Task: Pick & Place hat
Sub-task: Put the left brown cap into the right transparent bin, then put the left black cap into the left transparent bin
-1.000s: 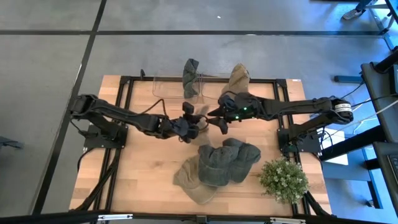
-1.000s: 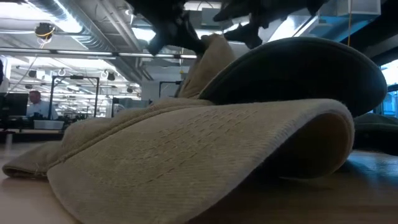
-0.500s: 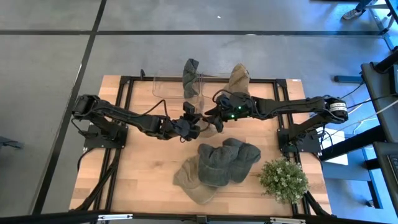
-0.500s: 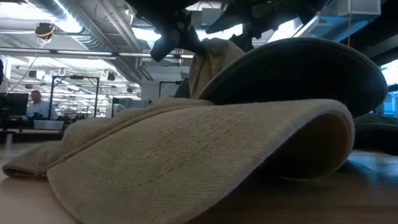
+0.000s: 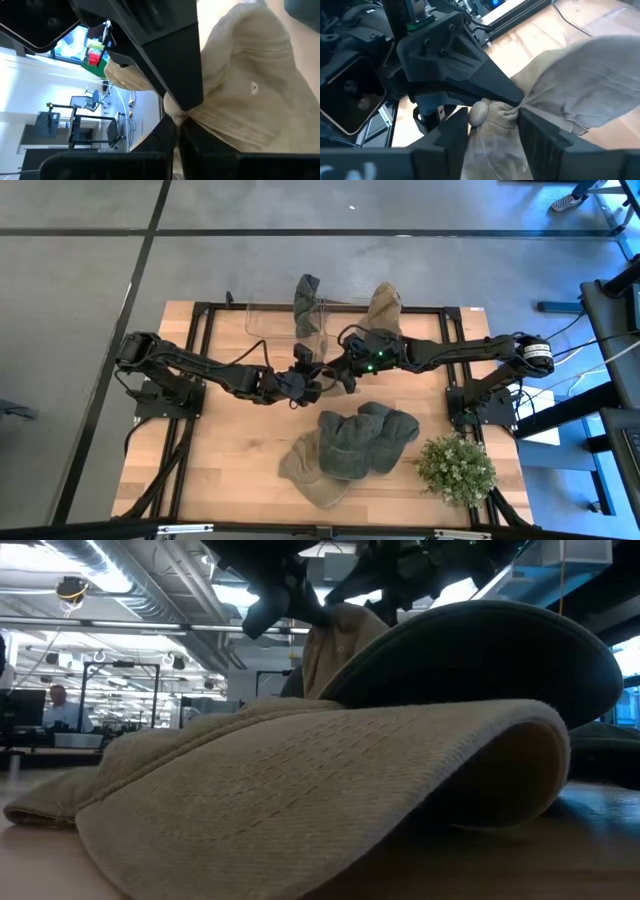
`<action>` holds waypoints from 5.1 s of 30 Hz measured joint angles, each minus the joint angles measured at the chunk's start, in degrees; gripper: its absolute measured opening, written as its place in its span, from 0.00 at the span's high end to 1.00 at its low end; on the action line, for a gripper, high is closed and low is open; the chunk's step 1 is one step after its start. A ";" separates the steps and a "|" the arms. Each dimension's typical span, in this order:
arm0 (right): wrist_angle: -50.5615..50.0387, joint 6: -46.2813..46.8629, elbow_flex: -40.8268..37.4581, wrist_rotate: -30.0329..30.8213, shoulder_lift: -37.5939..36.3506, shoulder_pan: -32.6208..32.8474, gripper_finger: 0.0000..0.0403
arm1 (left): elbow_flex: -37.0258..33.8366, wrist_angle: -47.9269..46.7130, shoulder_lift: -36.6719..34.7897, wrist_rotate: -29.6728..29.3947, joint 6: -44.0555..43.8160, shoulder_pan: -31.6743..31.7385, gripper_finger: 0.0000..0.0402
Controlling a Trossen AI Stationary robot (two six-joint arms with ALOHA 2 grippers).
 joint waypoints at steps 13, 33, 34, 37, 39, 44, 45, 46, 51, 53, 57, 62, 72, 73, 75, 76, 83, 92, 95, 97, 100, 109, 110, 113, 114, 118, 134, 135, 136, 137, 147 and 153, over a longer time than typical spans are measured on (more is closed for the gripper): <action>-0.31 -3.60 -0.02 0.04 -0.07 -0.04 0.87 | 0.00 -0.30 -0.02 -0.68 -2.26 0.00 0.96; -2.00 -7.83 -0.02 -0.58 -3.98 0.07 0.93 | -0.31 -2.20 -2.94 0.20 -6.53 -2.58 0.63; -1.99 -8.69 0.00 -0.52 -4.95 0.05 0.93 | -0.59 -2.30 -4.03 1.16 -7.95 -2.51 0.62; -3.83 -10.84 0.00 1.17 -8.34 -0.21 0.93 | -2.36 -4.77 -8.22 5.81 -14.32 -1.33 0.62; -5.55 -12.41 0.00 3.55 -10.86 -0.62 0.93 | -4.56 -5.60 -11.57 8.94 -19.32 0.06 0.62; -6.47 -16.56 0.09 12.05 -15.78 -3.02 0.93 | -11.35 -5.28 -20.11 12.28 -31.07 3.87 0.62; -6.61 -17.36 0.09 13.17 -16.53 -3.92 0.93 | -12.81 -5.13 -21.60 12.35 -32.95 4.64 0.62; -6.36 -18.11 0.09 14.19 -17.08 -4.80 0.93 | -14.07 -4.76 -22.93 12.57 -34.41 5.33 0.62; -5.29 -21.44 0.09 17.99 -17.78 -10.05 0.93 | -19.65 -2.06 -27.44 12.60 -37.57 7.58 0.62; -5.07 -22.61 0.11 19.63 -17.45 -12.36 0.93 | -21.09 -0.25 -28.05 12.58 -37.65 7.96 0.61; -5.29 -24.53 0.09 22.28 -15.87 -17.51 0.93 | -22.64 1.51 -28.04 12.74 -37.61 8.26 0.61; -6.27 -25.21 0.09 22.17 -13.30 -22.56 0.93 | -22.66 1.75 -27.60 12.92 -37.57 8.26 0.61; -10.42 -23.78 0.06 19.55 -8.05 -27.39 0.92 | -22.66 1.67 -27.50 13.23 -37.55 8.26 0.61; -10.59 -23.82 0.05 19.55 -7.57 -27.60 0.92 | -22.66 1.68 -27.50 13.53 -37.56 8.26 0.61; -10.74 -24.21 0.05 20.02 -6.54 -27.80 0.92 | -22.66 1.67 -27.50 14.45 -37.57 8.26 0.61; -10.80 -24.54 0.05 20.99 -6.13 -27.80 0.92 | -22.66 1.67 -27.50 14.75 -37.57 8.24 0.61; -11.23 -25.31 0.04 28.71 -4.12 -27.79 0.92 | -22.66 1.67 -27.50 15.88 -37.57 8.26 0.61; -16.26 -28.18 0.04 29.11 -3.98 -27.78 0.88 | -22.66 1.65 -27.50 17.29 -37.68 8.24 0.61; -17.09 -28.45 0.04 29.67 -3.98 -27.78 0.87 | -22.66 1.65 -27.50 17.39 -37.68 8.24 0.61; -17.12 -28.64 0.04 31.43 -3.98 -27.78 0.87 | -22.66 1.65 -27.50 17.37 -37.68 8.24 0.61; -17.51 -31.32 0.04 34.07 -3.98 -27.78 0.87 | -22.66 1.65 -27.50 17.38 -37.69 8.24 0.61; -18.37 -32.82 0.04 32.69 -4.67 -27.56 0.81 | -22.66 1.65 -27.50 17.68 -37.68 8.24 0.61; -18.49 -32.69 0.04 32.68 -5.03 -27.54 0.78 | -22.66 1.65 -27.50 17.70 -37.69 8.24 0.61; -19.83 -31.30 0.04 32.76 -6.43 -27.56 0.68 | -22.66 1.63 -27.50 17.88 -37.70 8.24 0.61; -20.43 -30.71 0.04 32.92 -6.95 -27.56 0.65 | -22.66 1.63 -27.50 18.24 -37.70 8.24 0.61; -23.89 -28.67 0.04 36.43 -9.38 -27.55 0.52 | -22.66 1.63 -27.50 19.19 -37.70 8.15 0.61; -29.30 -23.48 0.04 11.87 -18.16 -21.73 0.37 | -22.66 2.99 -25.38 30.68 -41.90 8.07 0.61; -30.26 -23.47 0.04 9.54 -18.15 -20.52 0.37 | -22.66 3.70 -24.52 32.58 -42.09 8.07 0.61; -31.26 -23.56 0.04 7.90 -18.01 -19.12 0.37 | -22.66 5.02 -23.37 34.01 -42.21 8.07 0.61; -32.00 -23.76 0.01 6.94 -17.81 -17.49 0.37 | -22.65 6.41 -22.14 35.18 -42.19 8.07 0.61; -32.10 -21.05 -7.13 7.37 -17.73 -3.11 0.37 | -22.64 22.47 -7.49 36.23 -44.60 8.07 0.61; -32.26 -19.22 -9.80 14.34 -17.73 -0.20 0.37 | -22.60 32.78 0.63 38.31 -48.48 8.07 0.61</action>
